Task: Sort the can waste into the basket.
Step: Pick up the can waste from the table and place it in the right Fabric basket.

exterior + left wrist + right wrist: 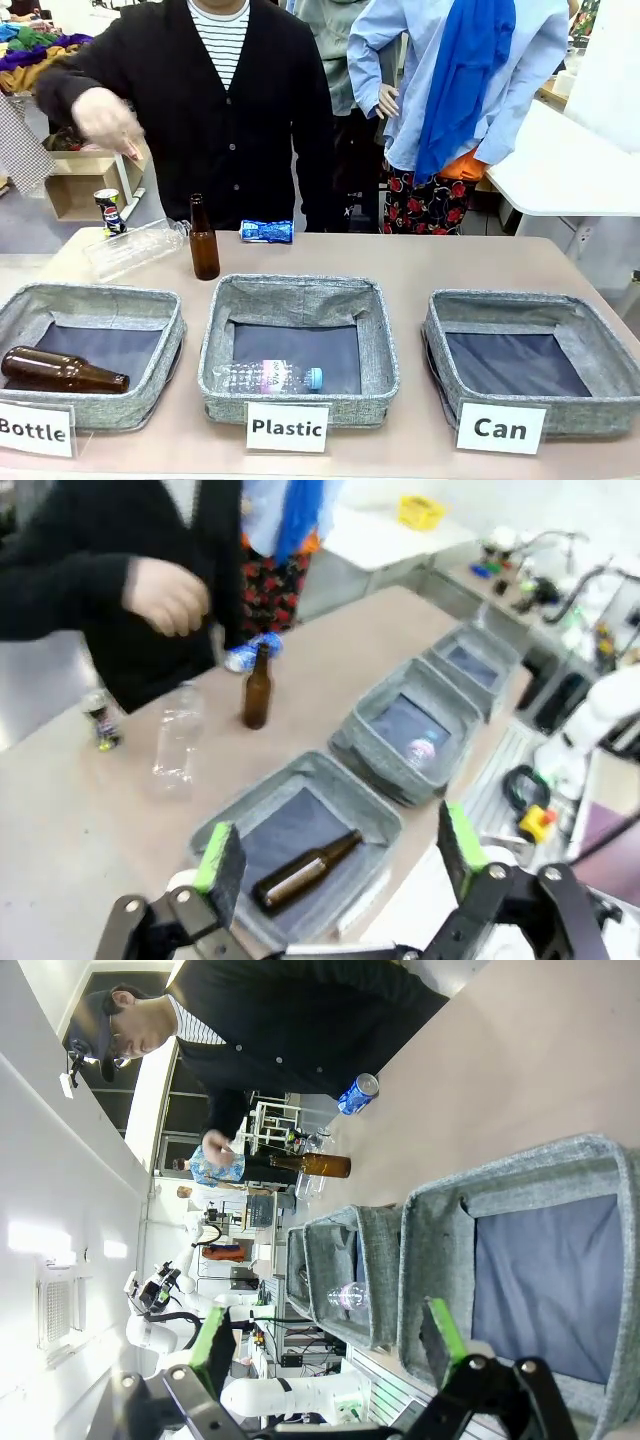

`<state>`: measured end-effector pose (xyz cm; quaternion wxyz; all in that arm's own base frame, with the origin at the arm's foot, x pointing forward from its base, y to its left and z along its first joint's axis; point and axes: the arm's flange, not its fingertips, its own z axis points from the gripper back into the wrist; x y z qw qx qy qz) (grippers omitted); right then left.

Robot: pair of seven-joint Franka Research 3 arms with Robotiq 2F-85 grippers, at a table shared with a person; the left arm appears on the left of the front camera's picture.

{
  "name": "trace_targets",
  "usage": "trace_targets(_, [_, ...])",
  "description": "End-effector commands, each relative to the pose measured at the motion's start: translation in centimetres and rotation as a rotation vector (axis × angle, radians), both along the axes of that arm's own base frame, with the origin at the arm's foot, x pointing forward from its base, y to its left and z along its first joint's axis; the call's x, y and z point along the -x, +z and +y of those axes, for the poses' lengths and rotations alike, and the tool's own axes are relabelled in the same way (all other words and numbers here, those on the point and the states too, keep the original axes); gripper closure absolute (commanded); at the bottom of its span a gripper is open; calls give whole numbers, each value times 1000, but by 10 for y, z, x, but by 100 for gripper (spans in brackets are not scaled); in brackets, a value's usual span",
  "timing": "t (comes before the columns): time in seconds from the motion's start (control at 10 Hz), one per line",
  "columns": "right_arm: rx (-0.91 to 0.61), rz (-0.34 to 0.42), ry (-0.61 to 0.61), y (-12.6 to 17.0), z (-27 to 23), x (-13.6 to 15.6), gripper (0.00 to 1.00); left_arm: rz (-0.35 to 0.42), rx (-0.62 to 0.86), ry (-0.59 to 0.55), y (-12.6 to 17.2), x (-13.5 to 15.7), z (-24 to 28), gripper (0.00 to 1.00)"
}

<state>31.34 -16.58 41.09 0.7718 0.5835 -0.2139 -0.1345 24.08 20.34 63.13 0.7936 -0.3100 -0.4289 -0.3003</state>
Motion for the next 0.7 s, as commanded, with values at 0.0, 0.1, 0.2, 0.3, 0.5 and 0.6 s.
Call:
trace_targets(0.0, [-9, 17, 1, 4, 0, 1, 0, -26, -116, -154, -2, -6, -50, 0])
trace_targets(0.1, [-9, 17, 1, 4, 0, 1, 0, -31, -164, -269, -4, -12, -84, 0])
trace_targets(0.2, [-9, 17, 1, 4, 0, 1, 0, -48, -232, -374, -9, -20, -123, 0])
trace_targets(0.3, [-9, 17, 1, 4, 0, 1, 0, -51, -285, -477, -16, -26, -158, 0])
trace_targets(0.5, [-9, 17, 1, 4, 0, 1, 0, -106, -428, -606, -34, -37, -225, 0])
trace_targets(0.6, [-9, 17, 1, 4, 0, 1, 0, -129, -483, -699, -46, -40, -260, 0])
